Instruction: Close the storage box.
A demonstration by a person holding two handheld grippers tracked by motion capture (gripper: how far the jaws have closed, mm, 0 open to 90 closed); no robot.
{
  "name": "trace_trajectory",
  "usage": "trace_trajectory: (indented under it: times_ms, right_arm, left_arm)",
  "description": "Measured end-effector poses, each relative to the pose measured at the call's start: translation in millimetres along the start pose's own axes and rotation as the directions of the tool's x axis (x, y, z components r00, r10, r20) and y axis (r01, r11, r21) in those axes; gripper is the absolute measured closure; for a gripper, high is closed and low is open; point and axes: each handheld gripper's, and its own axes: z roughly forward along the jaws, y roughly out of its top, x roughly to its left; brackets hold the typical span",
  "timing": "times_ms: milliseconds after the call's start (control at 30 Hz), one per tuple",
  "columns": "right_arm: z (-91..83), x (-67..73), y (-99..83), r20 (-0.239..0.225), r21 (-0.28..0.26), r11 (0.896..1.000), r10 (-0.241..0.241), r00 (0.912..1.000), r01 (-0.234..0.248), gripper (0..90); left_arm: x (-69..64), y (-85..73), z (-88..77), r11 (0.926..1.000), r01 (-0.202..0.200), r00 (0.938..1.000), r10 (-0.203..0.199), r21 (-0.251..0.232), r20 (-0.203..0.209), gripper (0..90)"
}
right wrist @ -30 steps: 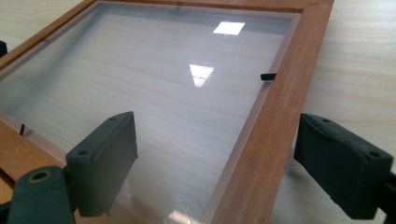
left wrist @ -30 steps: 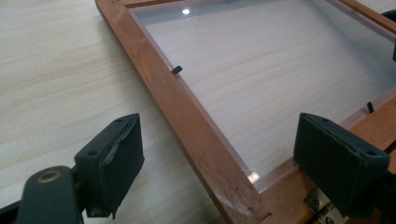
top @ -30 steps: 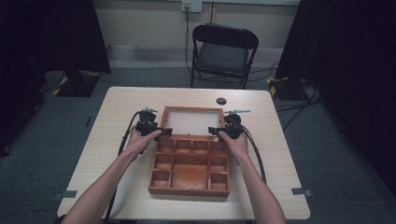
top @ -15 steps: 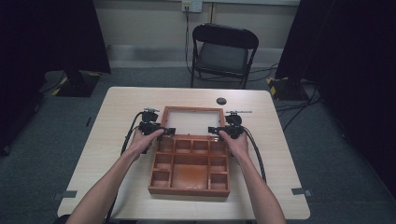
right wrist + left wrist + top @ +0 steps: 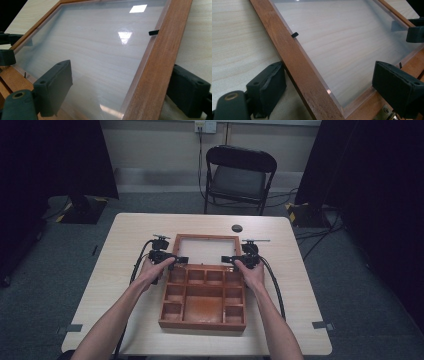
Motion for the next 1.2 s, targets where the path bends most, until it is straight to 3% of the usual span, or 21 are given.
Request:
trace_trajectory:
  times_ms: [200, 333, 533, 767, 967, 1033, 1200]
  right_arm:
    - [-0.3, 0.5, -0.6, 0.003, -0.012, 1.0, -0.009, 1.0, 0.009, 12.0]
    - [-5.0, 5.6, 3.1, 0.034, -0.04, 0.998, -0.047, 0.9983, 0.049, 15.4]
    - [-13.4, 5.9, 5.7, 0.04, -0.084, 0.995, -0.042, 0.9983, 0.045, 24.7]
    - [-20.6, 10.2, 8.2, 0.056, -0.112, 0.992, -0.056, 0.9969, 0.062, 28.5]
    - [-33.2, 15.8, 11.7, 0.045, -0.143, 0.987, -0.07, 0.9965, 0.076, 31.3]
    - [-41.0, 18.3, 13.1, 0.037, -0.157, 0.984, -0.082, 0.9959, 0.087, 34.3]
    - [-50.9, 23.2, 14.5, 0.03, -0.172, 0.98, -0.095, 0.995, 0.099, 36.6]
  left_arm:
    - [-0.6, 0.6, -0.1, 0.9999, -0.014, 0.9999, 0.014, -0.008, -0.006, 11.3]
    - [-3.5, 2.1, -3.1, 0.9997, -0.013, 0.9999, 0.013, -0.019, 0.001, 17.1]
    - [-10.8, 4.3, -8.2, 0.9971, -0.066, 0.9972, 0.064, -0.038, -0.04, 18.6]
    - [-12.0, 5.4, -15.1, 0.9936, -0.083, 0.9955, 0.079, -0.077, -0.052, 26.2]
    - [-14.6, 8.6, -26.5, 0.9879, -0.118, 0.9928, 0.115, -0.101, -0.033, 27.5]
    - [-18.2, 11.0, -34.6, 0.9845, -0.141, 0.9894, 0.137, -0.104, -0.047, 31.6]
    - [-20.3, 12.4, -44.8, 0.9811, -0.149, 0.9882, 0.144, -0.124, -0.052, 41.6]
